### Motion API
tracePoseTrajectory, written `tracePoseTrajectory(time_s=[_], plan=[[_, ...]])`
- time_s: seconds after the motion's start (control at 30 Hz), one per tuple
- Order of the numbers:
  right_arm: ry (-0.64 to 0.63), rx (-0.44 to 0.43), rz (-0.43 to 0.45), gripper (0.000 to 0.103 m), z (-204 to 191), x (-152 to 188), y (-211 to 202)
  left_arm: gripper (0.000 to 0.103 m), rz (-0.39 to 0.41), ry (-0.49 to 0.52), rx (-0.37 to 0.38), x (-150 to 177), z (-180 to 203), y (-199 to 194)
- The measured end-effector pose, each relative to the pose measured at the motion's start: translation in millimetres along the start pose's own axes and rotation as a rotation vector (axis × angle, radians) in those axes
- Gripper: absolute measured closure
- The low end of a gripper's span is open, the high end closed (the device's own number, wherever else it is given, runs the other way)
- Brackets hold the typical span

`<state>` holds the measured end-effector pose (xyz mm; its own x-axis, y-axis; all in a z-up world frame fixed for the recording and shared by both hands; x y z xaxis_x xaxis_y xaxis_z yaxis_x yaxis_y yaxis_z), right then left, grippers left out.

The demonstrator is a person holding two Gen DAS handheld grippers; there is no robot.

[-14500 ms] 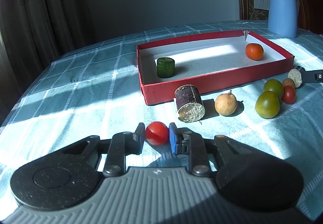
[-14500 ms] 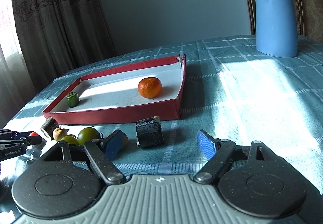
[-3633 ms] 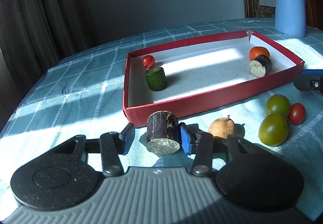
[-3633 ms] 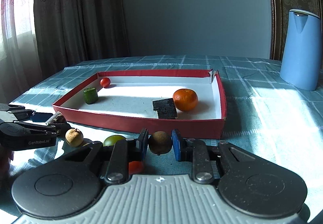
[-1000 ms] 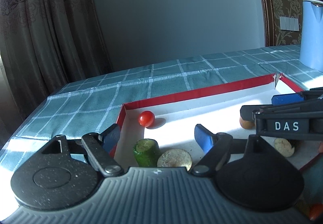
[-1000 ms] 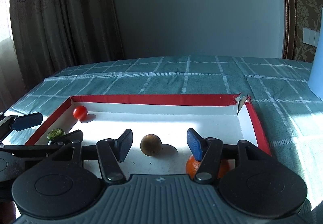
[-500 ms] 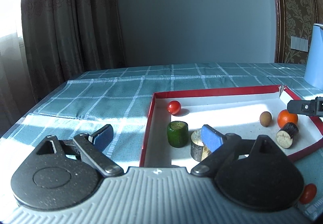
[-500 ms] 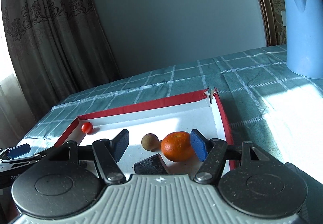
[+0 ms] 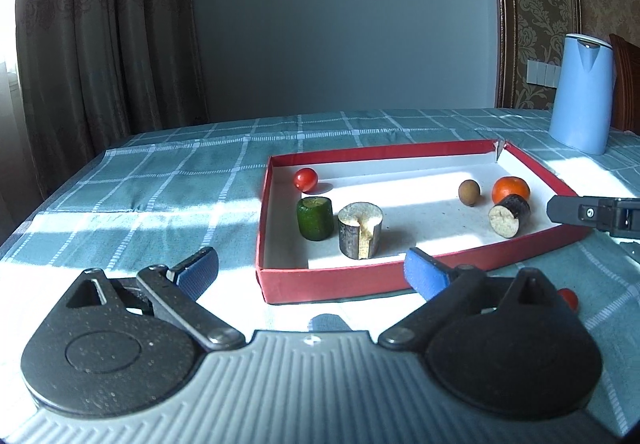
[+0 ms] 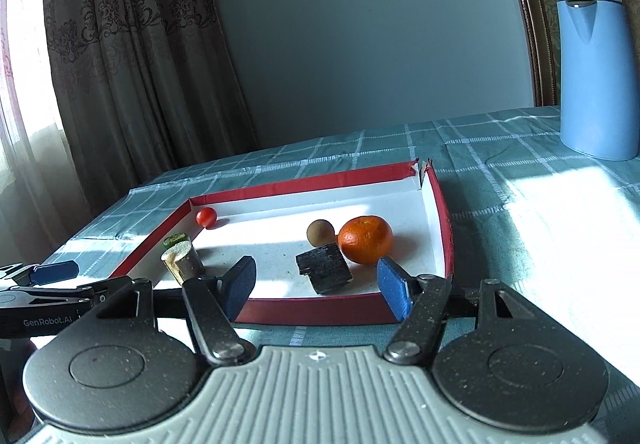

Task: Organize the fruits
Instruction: 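Withdraw both open tools from the tray toward the remaining produce, then grasp the brown pear with the left tool while the right tool grasps the red tomato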

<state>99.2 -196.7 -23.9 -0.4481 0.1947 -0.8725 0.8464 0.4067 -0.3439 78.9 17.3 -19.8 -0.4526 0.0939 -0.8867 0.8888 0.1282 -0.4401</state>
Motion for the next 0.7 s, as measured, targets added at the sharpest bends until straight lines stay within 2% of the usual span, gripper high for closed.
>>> tracePoseTrajectory(time_s=[0.1, 0.27, 0.37, 0.4, 0.5, 0.6, 0.7], plan=[[0.002, 0.009, 0.006, 0.036, 1.8, 4.8, -6.4, 0.004, -0.01, 0.046, 0.062, 5.8, 12.5, -4.5], [0.021, 0.004, 0.016, 0.036, 3.3, 6.1, -11.0, 0.005, -0.032, 0.123, 0.033, 14.0, 25.6, 1.1], [0.013, 0.008, 0.008, 0.036, 2.1, 7.3, -10.1, 0.005, -0.043, 0.13, 0.045, 15.6, 28.7, 4.4], [0.013, 0.006, 0.008, 0.036, 1.6, 7.6, -10.1, 0.004, -0.05, 0.134, 0.057, 16.5, 29.7, 5.2], [0.01, 0.002, -0.006, 0.036, 0.2, 9.1, -8.3, 0.004, -0.108, 0.156, 0.156, 22.3, 39.3, 7.4], [0.003, 0.0, -0.009, 0.035, -1.3, 10.3, -7.9, 0.005, -0.096, 0.203, 0.121, 25.5, 45.5, 7.6], [-0.002, -0.002, -0.006, 0.034, -2.4, 10.8, -8.6, 0.01, -0.107, 0.193, 0.114, 25.6, 44.0, 10.5]])
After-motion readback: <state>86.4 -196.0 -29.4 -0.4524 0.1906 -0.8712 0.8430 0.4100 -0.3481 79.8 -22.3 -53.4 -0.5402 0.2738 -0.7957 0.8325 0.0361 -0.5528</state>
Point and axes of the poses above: each gripper's, at about its wrist camera, not at the fingertips, and y roughly the way its jaws point, z to its right, x to its underside, the point moved 7 cm from there along y, roughly the way its jaws point, and after that the axes turned 10 degrees about -x, right-handed, at the moved point
